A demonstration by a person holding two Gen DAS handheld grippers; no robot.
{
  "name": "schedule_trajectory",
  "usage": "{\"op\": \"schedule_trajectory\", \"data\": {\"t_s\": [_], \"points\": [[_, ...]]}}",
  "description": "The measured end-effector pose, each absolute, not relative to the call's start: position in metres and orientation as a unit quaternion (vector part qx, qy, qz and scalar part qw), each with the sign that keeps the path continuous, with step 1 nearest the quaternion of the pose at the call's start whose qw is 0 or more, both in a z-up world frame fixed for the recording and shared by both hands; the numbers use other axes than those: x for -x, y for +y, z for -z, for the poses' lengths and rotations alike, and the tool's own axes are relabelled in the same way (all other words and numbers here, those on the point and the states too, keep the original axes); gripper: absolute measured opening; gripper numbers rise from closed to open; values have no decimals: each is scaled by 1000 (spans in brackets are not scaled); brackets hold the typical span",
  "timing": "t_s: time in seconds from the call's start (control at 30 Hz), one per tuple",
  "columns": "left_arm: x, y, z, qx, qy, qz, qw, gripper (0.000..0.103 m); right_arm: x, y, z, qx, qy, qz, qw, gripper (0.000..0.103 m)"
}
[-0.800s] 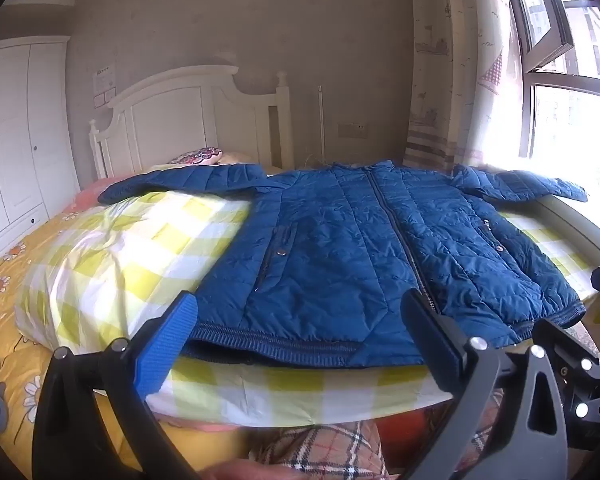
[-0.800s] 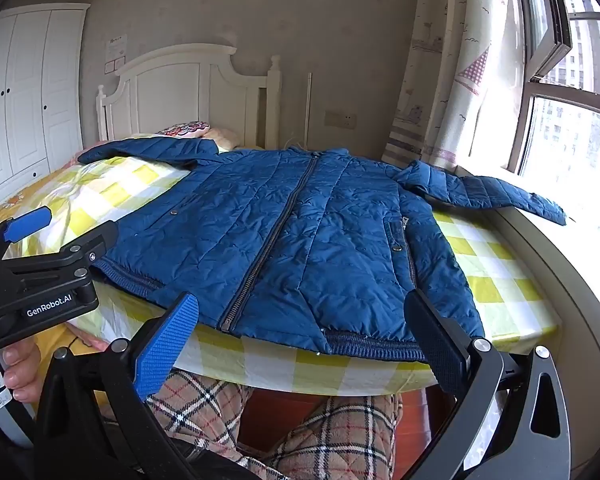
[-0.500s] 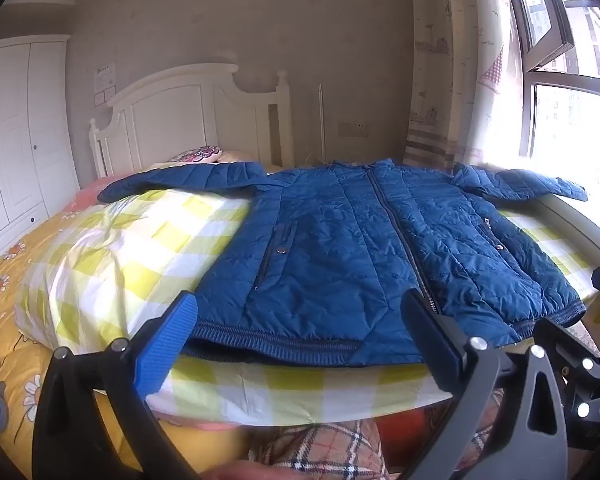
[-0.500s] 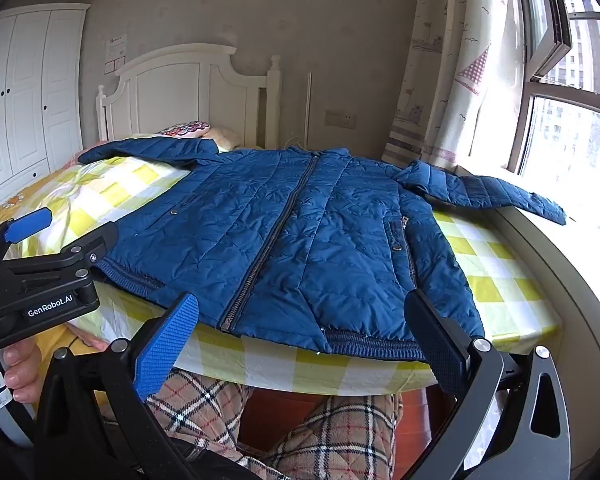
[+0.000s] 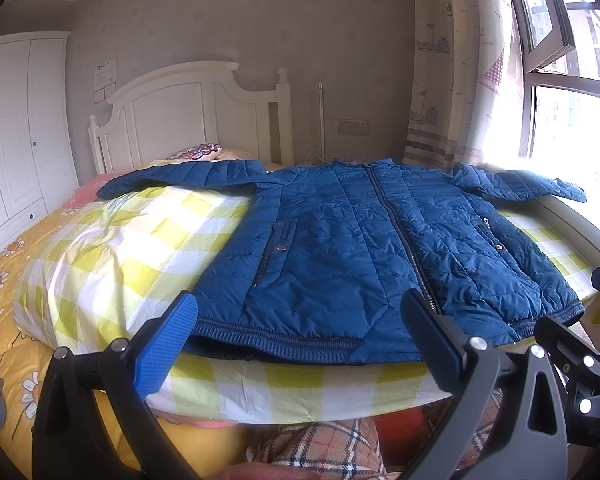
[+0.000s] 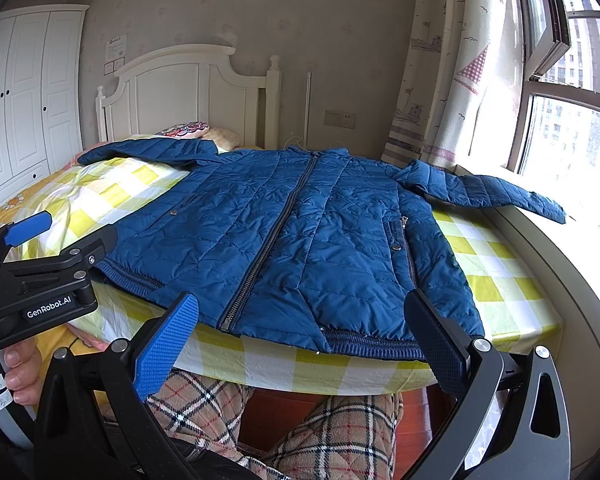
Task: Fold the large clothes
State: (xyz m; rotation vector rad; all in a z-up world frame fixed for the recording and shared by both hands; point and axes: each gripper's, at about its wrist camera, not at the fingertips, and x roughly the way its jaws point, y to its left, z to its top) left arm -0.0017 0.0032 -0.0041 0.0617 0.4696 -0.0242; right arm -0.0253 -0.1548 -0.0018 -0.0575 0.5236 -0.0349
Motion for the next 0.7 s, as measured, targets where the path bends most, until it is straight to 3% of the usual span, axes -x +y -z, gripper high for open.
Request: {"op": "schedule_trajectory", "data": {"t_s": [0.7], "points": [[1,7,8,-10,252,12,967,101,26,-156,3,27,259,18,965,99]]}}
